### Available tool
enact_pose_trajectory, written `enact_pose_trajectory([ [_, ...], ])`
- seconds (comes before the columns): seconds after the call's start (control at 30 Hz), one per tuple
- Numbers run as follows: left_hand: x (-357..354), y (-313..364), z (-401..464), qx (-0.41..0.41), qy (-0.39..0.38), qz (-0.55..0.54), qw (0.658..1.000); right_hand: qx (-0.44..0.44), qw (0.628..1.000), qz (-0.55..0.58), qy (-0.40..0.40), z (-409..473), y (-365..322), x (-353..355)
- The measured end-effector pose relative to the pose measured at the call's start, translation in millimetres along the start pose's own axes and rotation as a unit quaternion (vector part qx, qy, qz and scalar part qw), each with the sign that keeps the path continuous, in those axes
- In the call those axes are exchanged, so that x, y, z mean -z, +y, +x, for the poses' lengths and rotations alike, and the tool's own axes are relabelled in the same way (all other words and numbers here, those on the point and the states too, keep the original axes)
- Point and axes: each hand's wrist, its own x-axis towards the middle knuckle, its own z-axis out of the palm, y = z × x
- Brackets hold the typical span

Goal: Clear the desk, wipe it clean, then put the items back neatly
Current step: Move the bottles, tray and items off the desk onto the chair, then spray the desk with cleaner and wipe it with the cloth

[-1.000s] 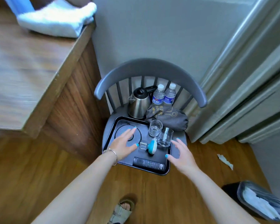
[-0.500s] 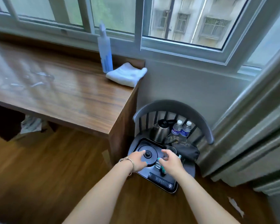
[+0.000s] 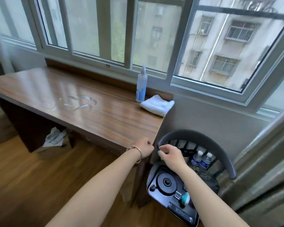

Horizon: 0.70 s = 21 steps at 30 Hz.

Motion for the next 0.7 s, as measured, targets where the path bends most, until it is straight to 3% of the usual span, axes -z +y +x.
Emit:
enact_pose_trajectory([
  [0.1, 36.4, -27.3, 1.2, 0.002, -0.017, 0.068, 0.998, 0.015, 0.999, -0.034, -0.004, 14.3, -36.9, -12.8],
  [0.2, 69.2, -56.2, 8.9, -0.013, 0.000, 0.058, 0.998, 0.024, 0.999, -0.038, 0.005, 28.2, -73.2, -30.3],
  [0.43, 118.5, -114.7, 16.8, -0.097, 0.024, -0.081, 0.992, 0.057, 0.998, 0.034, 0.012, 63.1, -124.5, -68.6],
  [0.7, 155.2, -143.4, 76.0, -0.103, 0.049, -0.208, 0.971, 0.068, 0.997, 0.021, 0.026, 147.4, -148.1, -66.4],
])
